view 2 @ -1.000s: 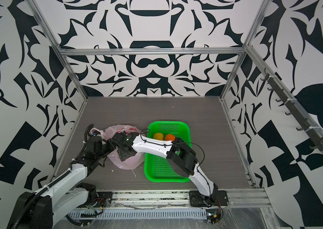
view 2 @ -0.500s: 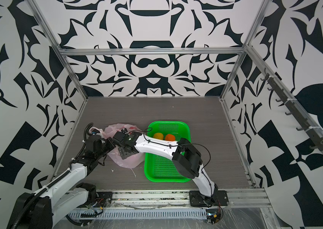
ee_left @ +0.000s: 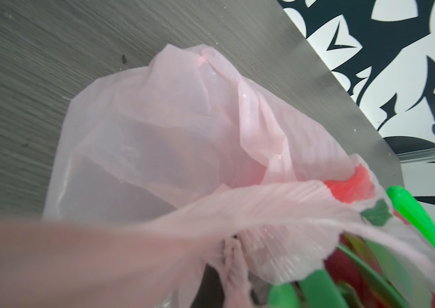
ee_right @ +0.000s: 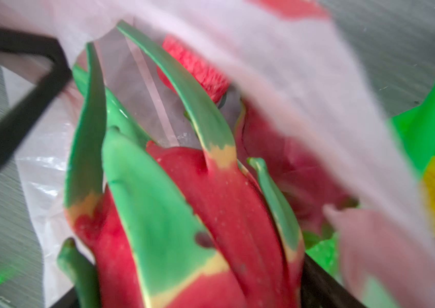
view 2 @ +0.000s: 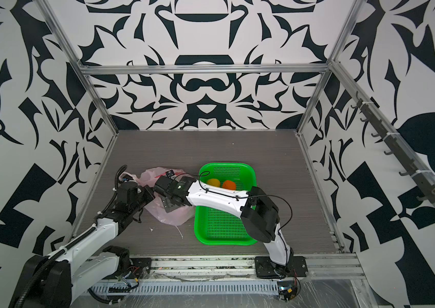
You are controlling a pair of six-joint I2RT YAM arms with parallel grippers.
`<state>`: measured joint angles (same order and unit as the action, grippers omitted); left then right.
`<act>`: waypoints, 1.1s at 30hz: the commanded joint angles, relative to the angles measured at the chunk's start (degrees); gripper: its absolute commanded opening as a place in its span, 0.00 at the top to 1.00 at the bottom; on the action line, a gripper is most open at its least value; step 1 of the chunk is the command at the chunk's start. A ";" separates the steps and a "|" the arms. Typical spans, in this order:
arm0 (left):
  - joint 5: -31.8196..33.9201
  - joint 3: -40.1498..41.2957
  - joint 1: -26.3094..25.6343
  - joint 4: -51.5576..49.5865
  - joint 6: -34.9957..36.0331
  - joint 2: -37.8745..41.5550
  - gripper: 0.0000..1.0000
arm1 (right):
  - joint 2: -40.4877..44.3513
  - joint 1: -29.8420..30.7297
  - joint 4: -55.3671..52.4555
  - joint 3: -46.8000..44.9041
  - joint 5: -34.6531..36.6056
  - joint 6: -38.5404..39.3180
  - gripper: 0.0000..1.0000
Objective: Untie the knot of the plastic bag and take out the fruit
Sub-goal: Pick up the fruit from the plastic bag.
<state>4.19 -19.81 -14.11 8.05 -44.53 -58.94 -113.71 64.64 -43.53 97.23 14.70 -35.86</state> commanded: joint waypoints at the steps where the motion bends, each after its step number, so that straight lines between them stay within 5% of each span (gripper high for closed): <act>1: 1.29 -1.94 0.18 1.52 -0.32 -0.70 1.00 | 4.93 0.14 2.62 -0.34 2.58 -0.38 1.00; 19: 0.44 0.73 0.14 -2.28 -2.20 8.74 1.00 | 8.85 0.16 8.65 0.15 1.69 0.14 1.00; 27: 5.74 -5.48 0.52 -0.05 1.36 2.09 1.00 | 12.08 0.32 8.28 -3.54 1.06 0.25 1.00; 33: 2.33 -7.66 1.10 2.01 1.33 -1.79 1.00 | 14.90 0.33 10.58 -6.25 1.46 1.48 1.00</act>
<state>7.01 -26.28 -13.45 8.62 -43.83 -59.92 -102.76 64.64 -37.08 90.96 14.66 -35.53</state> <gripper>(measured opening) 0.045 0.913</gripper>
